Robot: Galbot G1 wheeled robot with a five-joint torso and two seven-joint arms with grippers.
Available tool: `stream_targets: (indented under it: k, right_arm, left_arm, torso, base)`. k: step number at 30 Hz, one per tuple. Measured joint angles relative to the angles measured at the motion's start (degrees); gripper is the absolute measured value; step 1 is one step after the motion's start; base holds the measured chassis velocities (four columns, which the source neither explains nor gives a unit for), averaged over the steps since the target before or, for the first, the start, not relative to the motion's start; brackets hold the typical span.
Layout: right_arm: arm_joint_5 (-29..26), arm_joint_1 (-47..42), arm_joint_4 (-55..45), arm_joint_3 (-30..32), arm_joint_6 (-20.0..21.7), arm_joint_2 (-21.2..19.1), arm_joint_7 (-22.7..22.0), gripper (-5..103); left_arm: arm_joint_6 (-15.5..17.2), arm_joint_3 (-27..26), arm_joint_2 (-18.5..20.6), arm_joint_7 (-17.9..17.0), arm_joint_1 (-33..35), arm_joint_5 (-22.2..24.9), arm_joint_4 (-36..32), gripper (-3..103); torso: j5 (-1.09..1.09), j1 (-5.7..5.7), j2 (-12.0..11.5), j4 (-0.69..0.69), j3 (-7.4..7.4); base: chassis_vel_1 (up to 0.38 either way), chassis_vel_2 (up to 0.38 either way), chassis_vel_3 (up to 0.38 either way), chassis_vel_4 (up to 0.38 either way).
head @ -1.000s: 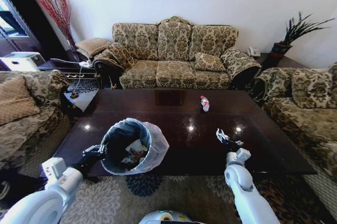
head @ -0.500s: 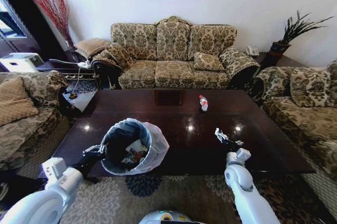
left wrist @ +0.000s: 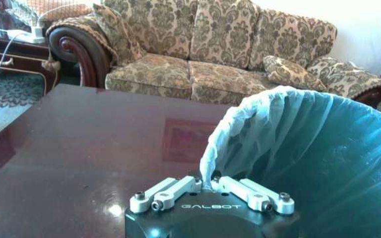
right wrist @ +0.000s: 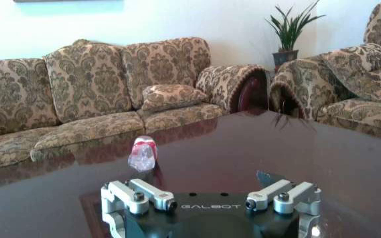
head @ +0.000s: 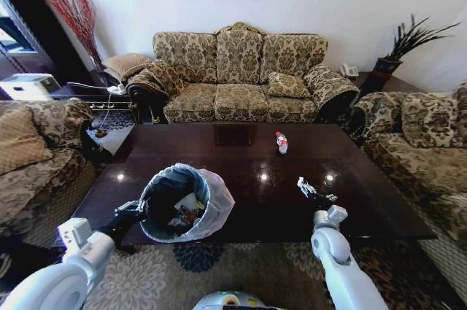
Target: Move to the front of the table and place the trash on the table into the trash bin.
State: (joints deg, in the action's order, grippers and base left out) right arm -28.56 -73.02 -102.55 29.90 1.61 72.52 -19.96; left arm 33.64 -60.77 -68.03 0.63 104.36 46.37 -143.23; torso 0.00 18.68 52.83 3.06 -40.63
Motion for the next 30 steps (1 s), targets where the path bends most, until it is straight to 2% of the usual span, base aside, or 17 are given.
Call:
stream_targets:
  k: [25, 26, 27, 29, 30]
  right_arm:
    - [0.1, 0.1, -0.1, -0.1, 0.0, -0.1, 0.1, 100]
    - [0.5, 0.4, -0.7, -0.3, 0.2, -0.4, 1.0, 100]
    - [0.5, 0.4, -0.7, -0.3, 0.2, -0.4, 1.0, 100]
    - [2.2, 1.8, -3.6, -1.1, 1.5, -1.9, 4.6, 100]
    - [2.2, 1.8, -3.6, -1.1, 1.5, -1.9, 4.6, 100]
  left_arm:
    - [-0.1, -0.4, 0.2, 0.4, 0.0, 0.0, 0.0, 0]
    - [-0.4, -1.2, 0.6, 1.4, 0.0, -0.3, 0.0, 0]
    - [-0.4, -1.2, 0.6, 1.4, 0.0, -0.3, 0.0, 0]
    - [-1.0, -1.6, 1.0, 1.7, -0.1, -0.4, 0.0, 0]
    - [-1.0, -1.6, 1.0, 1.7, -0.1, -0.4, 0.0, 0]
  torso:
    - [-0.01, 0.00, 0.0, 0.00, 0.00]
    - [0.03, 0.00, 0.0, 0.03, 0.00]
    - [0.03, 0.00, 0.0, 0.03, 0.00]
    - [0.00, 0.00, 0.0, 0.01, 0.00]
    - [0.00, 0.00, 0.0, 0.01, 0.00]
  base:
    - [0.000, 0.000, 0.000, 0.000]
    - [0.000, 0.000, 0.000, 0.000]
    - [0.000, 0.000, 0.000, 0.000]
    - [0.000, 0.000, 0.000, 0.000]
    - [0.000, 0.000, 0.000, 0.000]
